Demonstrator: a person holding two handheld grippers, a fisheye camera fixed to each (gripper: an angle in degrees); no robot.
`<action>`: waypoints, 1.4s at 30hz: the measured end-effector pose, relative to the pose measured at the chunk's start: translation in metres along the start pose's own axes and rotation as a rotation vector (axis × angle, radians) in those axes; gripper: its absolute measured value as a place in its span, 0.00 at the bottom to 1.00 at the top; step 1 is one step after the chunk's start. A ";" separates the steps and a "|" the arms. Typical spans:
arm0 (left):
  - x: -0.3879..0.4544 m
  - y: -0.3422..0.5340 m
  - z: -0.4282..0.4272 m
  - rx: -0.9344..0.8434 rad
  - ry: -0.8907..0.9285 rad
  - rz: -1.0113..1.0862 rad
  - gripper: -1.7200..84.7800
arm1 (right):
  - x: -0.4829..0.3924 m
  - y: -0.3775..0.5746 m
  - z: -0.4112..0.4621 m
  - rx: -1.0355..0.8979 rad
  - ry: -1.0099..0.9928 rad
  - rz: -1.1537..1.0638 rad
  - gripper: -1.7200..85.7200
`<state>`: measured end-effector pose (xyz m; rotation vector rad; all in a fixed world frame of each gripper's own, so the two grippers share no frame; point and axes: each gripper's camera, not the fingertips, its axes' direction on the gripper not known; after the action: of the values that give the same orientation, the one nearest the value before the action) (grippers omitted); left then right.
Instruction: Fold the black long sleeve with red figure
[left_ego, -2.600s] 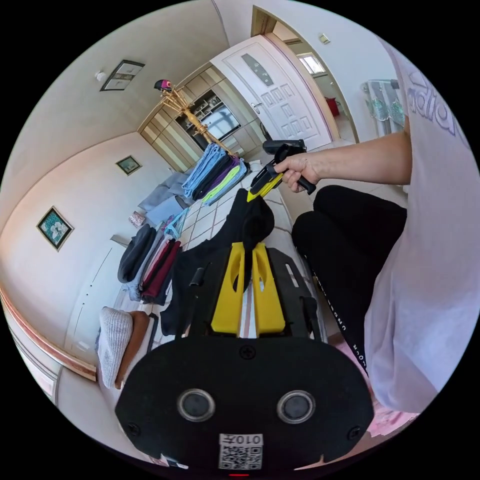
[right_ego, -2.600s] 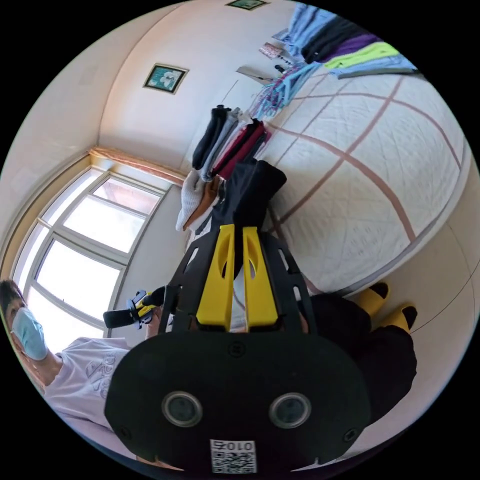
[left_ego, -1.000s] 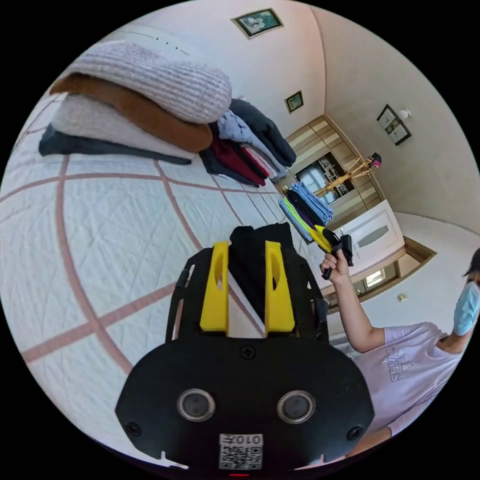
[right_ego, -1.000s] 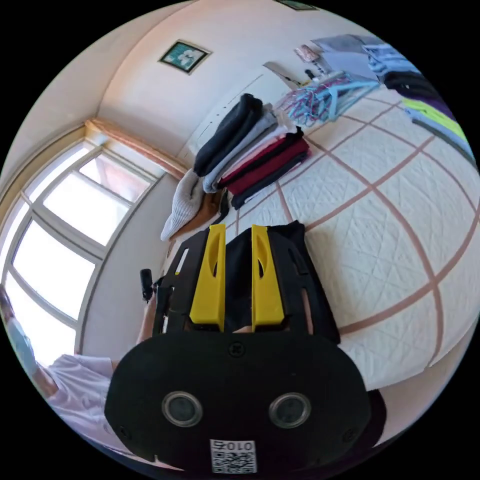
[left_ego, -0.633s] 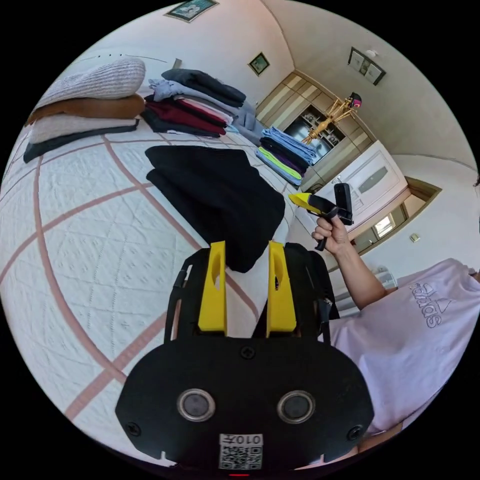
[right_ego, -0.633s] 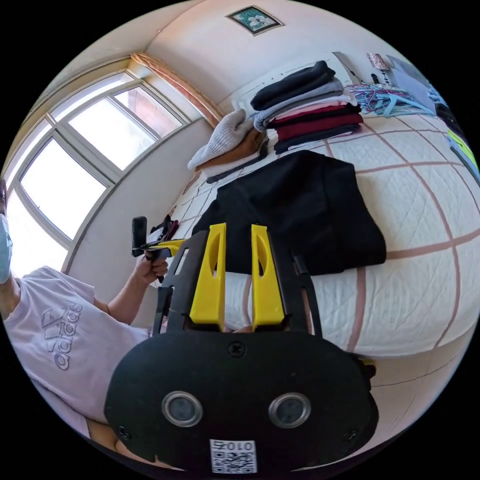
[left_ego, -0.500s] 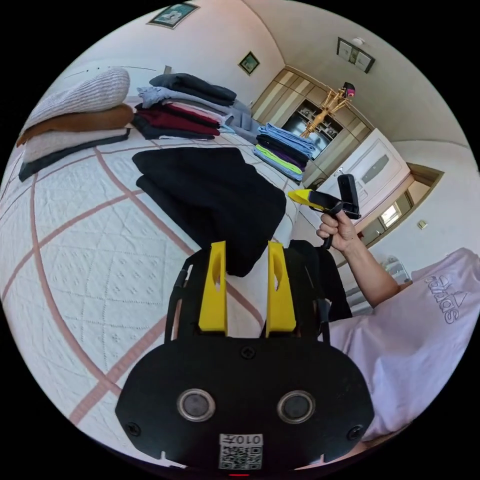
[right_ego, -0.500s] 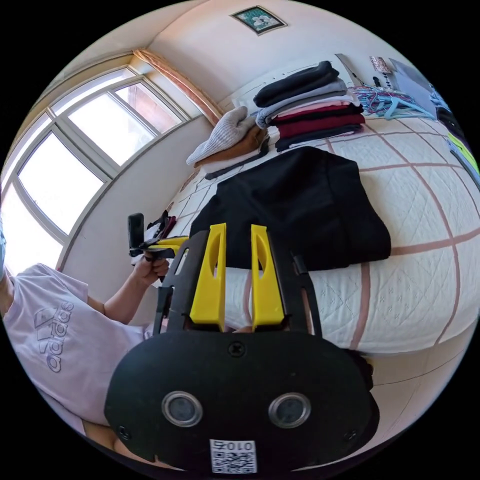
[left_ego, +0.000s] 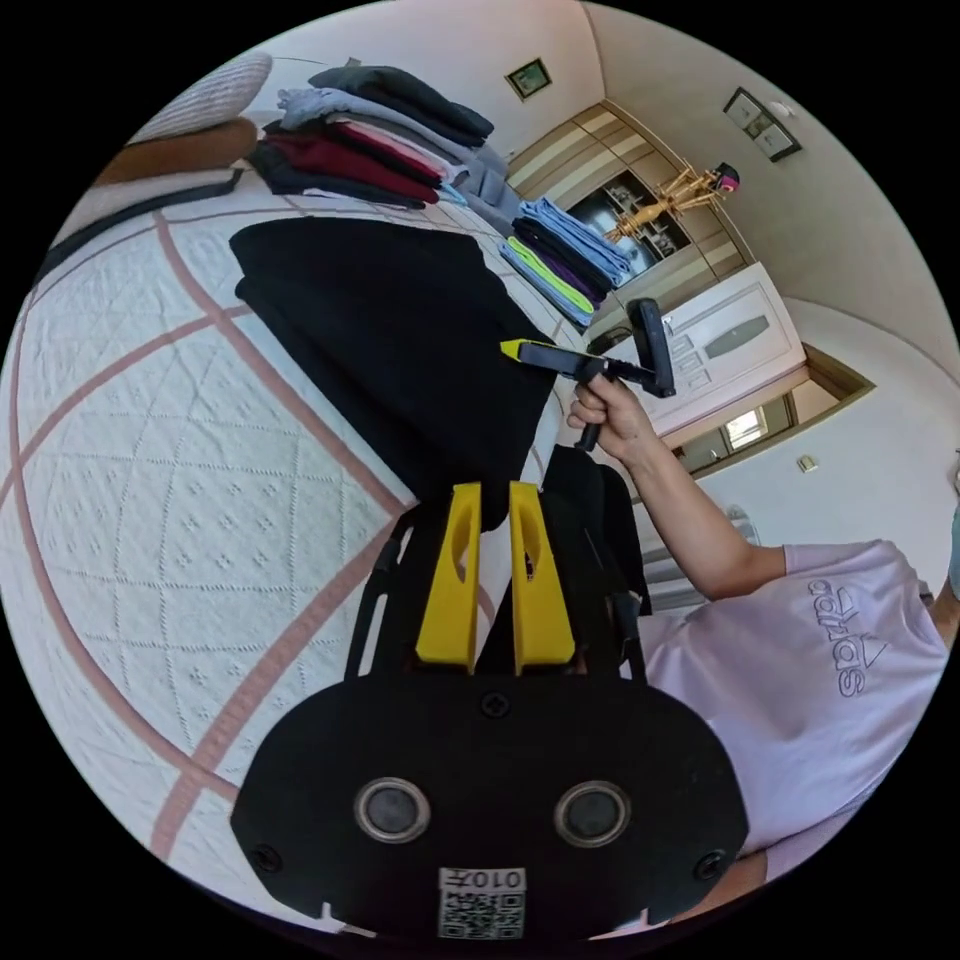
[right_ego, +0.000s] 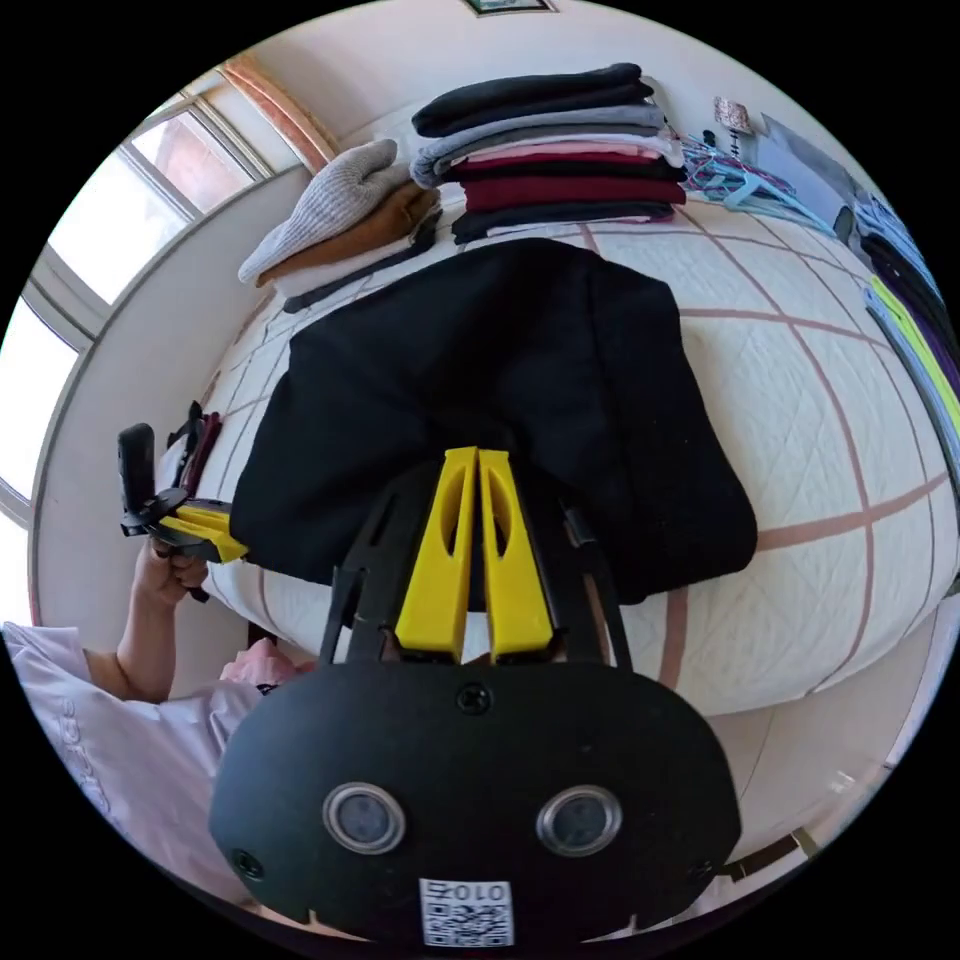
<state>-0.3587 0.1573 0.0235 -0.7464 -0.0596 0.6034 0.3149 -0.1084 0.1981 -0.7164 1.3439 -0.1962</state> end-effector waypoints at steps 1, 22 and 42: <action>0.008 0.001 0.000 -0.030 -0.021 0.025 0.07 | 0.003 -0.001 0.001 0.004 -0.042 0.002 0.06; 0.142 -0.012 0.040 0.023 -0.448 0.236 0.02 | 0.026 -0.124 0.021 -0.043 0.087 0.016 0.11; 0.192 0.005 0.072 -0.025 -0.566 0.229 0.03 | -0.041 -0.089 0.094 -0.070 0.312 -0.019 0.13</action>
<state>-0.2202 0.3078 0.0433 -0.5913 -0.5090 1.0213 0.4160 -0.1218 0.2878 -0.7802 1.6477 -0.2859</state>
